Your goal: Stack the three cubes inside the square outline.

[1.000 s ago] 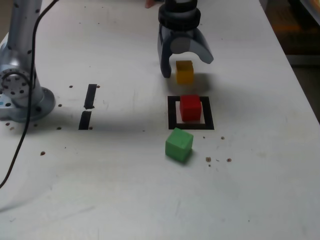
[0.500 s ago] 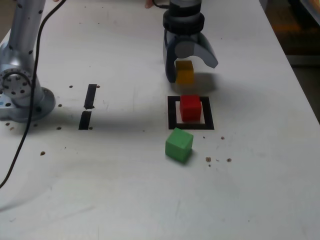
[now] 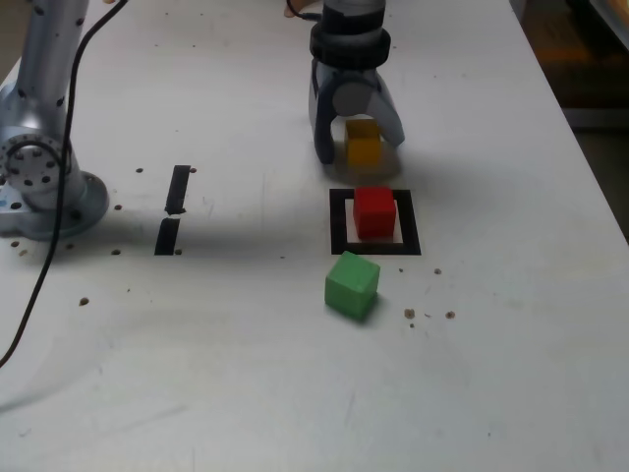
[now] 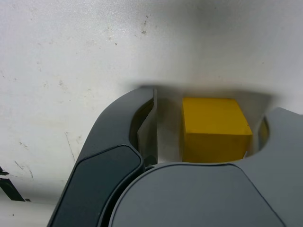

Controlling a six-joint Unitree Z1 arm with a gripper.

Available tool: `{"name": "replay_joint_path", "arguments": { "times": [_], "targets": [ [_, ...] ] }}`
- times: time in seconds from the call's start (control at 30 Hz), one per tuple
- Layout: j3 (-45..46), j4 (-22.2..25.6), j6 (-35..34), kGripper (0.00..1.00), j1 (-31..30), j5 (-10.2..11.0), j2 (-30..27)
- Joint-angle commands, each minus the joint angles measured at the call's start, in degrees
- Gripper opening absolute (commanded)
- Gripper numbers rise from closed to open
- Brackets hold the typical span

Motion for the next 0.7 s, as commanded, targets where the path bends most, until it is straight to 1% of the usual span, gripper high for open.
{"name": "replay_joint_path", "arguments": {
  "times": [0.0,0.13,0.27,0.5,0.67],
  "targets": [
    [0.1,-0.5,0.1,0.44,0.1,0.1,-0.7],
    [0.0,-1.6,0.8,0.28,0.1,0.0,-1.1],
    [0.4,-2.4,1.5,0.19,0.1,-0.5,-1.7],
    [0.9,-2.2,1.6,0.12,-0.1,-0.4,-4.1],
    [1.1,-1.4,1.3,0.10,-0.7,-0.5,-6.8]
  ]
}}
